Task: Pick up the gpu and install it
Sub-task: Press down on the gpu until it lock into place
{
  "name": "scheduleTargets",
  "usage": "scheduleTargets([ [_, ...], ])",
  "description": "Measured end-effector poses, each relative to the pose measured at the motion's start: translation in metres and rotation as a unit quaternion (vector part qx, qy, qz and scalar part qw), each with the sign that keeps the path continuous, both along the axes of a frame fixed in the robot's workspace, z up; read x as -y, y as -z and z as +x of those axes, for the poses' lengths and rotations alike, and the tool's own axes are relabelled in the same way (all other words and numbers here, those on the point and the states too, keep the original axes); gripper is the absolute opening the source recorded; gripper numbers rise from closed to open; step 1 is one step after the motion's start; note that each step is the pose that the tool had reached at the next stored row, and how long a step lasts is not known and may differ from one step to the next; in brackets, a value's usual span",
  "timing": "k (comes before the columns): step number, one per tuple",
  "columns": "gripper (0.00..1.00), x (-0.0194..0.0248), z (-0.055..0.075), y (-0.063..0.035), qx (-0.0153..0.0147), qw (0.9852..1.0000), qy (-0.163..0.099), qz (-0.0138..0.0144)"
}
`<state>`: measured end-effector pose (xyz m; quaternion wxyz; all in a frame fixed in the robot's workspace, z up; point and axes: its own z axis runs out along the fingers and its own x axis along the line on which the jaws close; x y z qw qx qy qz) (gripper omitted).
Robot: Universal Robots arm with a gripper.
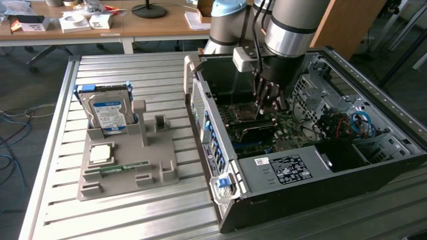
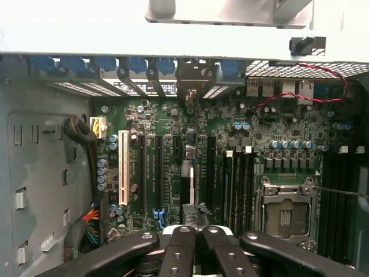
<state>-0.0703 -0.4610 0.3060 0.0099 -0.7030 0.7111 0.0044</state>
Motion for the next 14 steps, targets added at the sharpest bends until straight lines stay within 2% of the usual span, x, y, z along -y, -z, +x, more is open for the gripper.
scheduleTargets([
  [9, 0.11, 0.0, -0.0015, 0.0081, 0.0003, 1.0, 0.0, 0.0001],
  [14, 0.11, -0.0004, -0.0023, 0.0086, 0.0004, 1.0, 0.0, 0.0001],
])
